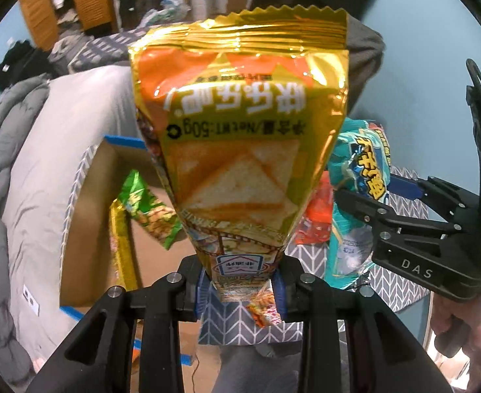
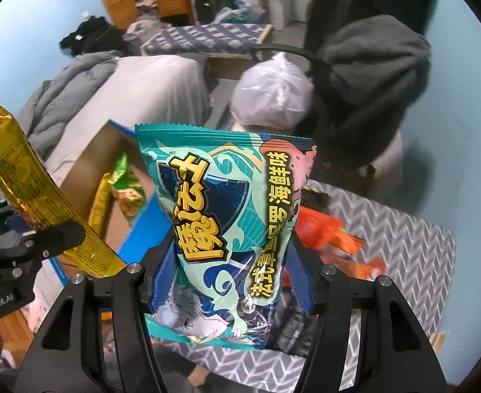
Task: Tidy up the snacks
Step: 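Lift both bags and carry them over the cardboard box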
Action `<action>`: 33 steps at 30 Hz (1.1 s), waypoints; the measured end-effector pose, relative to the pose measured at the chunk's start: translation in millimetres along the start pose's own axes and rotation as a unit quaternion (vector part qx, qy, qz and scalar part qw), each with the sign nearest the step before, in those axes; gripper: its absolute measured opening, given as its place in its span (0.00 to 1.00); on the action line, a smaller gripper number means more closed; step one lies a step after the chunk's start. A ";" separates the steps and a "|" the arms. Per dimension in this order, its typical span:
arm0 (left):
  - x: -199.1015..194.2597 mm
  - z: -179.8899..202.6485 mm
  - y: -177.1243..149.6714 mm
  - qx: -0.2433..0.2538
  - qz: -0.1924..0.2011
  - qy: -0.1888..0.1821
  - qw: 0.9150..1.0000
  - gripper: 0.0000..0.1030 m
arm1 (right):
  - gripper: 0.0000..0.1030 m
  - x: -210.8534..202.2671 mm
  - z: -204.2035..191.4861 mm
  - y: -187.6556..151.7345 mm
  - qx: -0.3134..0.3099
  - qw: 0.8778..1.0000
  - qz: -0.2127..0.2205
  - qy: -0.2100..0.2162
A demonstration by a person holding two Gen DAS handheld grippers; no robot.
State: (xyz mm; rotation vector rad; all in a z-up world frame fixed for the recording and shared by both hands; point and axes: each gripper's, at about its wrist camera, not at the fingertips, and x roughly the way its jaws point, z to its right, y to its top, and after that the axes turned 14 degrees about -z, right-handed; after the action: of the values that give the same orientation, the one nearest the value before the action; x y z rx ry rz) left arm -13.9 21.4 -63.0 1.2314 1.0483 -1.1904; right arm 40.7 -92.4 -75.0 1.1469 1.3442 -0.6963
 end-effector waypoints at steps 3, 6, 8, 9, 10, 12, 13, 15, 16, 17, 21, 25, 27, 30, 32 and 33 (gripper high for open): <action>-0.1 -15.4 -2.1 -0.022 0.000 0.003 1.000 0.31 | 0.58 5.3 -19.6 12.5 -0.024 1.000 -0.001 0.010; -2.1 -32.3 -4.5 -0.042 0.002 0.004 0.999 0.31 | 0.58 12.1 -36.6 22.9 -0.044 0.999 -0.004 0.020; -3.2 -44.2 -6.6 -0.056 0.003 0.004 0.998 0.31 | 0.58 16.9 -49.2 30.4 -0.058 0.998 -0.007 0.026; -4.2 -49.9 -7.5 -0.063 0.004 0.004 0.998 0.31 | 0.58 19.1 -55.3 33.8 -0.064 0.998 -0.008 0.029; -4.3 -54.4 -8.4 -0.070 0.004 0.004 0.998 0.31 | 0.58 21.1 -61.0 36.9 -0.070 0.997 -0.009 0.033; -5.0 -68.7 -9.3 -0.083 0.004 0.004 0.997 0.31 | 0.58 25.5 -72.7 43.8 -0.081 0.996 -0.012 0.039; -5.2 -70.2 -9.8 -0.087 0.003 0.005 0.996 0.31 | 0.58 27.9 -78.1 46.4 -0.085 0.995 -0.014 0.041; -4.4 -79.8 -12.0 -0.099 0.002 0.007 0.995 0.31 | 0.58 32.8 -89.1 52.2 -0.095 0.994 -0.017 0.044; -3.1 -85.2 -12.4 -0.104 0.002 0.008 0.995 0.31 | 0.58 35.1 -94.9 54.2 -0.100 0.994 -0.019 0.046; -2.1 -88.3 -12.4 -0.107 0.001 0.009 0.994 0.31 | 0.58 37.3 -100.3 56.3 -0.104 0.993 -0.020 0.047; 7.6 -105.3 -15.4 -0.119 -0.009 0.014 0.993 0.31 | 0.58 51.7 -120.1 66.7 -0.117 0.991 -0.032 0.054; 14.3 -116.3 -15.8 -0.124 -0.019 0.022 0.992 0.31 | 0.58 67.2 -136.0 72.4 -0.124 0.989 -0.046 0.059; 19.7 -121.4 -17.3 -0.127 -0.025 0.024 0.991 0.31 | 0.58 75.9 -142.8 75.3 -0.126 0.989 -0.054 0.061; 27.5 -124.6 -17.1 -0.130 -0.032 0.025 0.991 0.31 | 0.58 88.9 -149.5 77.2 -0.124 0.988 -0.068 0.063; 30.9 -128.3 -16.5 -0.130 -0.037 0.027 0.990 0.31 | 0.58 95.9 -153.4 78.0 -0.126 0.987 -0.074 0.059; 34.4 -129.3 -16.5 -0.130 -0.039 0.029 0.990 0.31 | 0.58 98.3 -156.3 77.4 -0.128 0.987 -0.076 0.057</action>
State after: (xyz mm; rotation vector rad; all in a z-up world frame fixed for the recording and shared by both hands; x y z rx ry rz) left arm -20.7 148.0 -108.9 1.0338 1.2630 -1.0440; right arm 68.0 98.3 -129.3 0.8945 1.5811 -0.5534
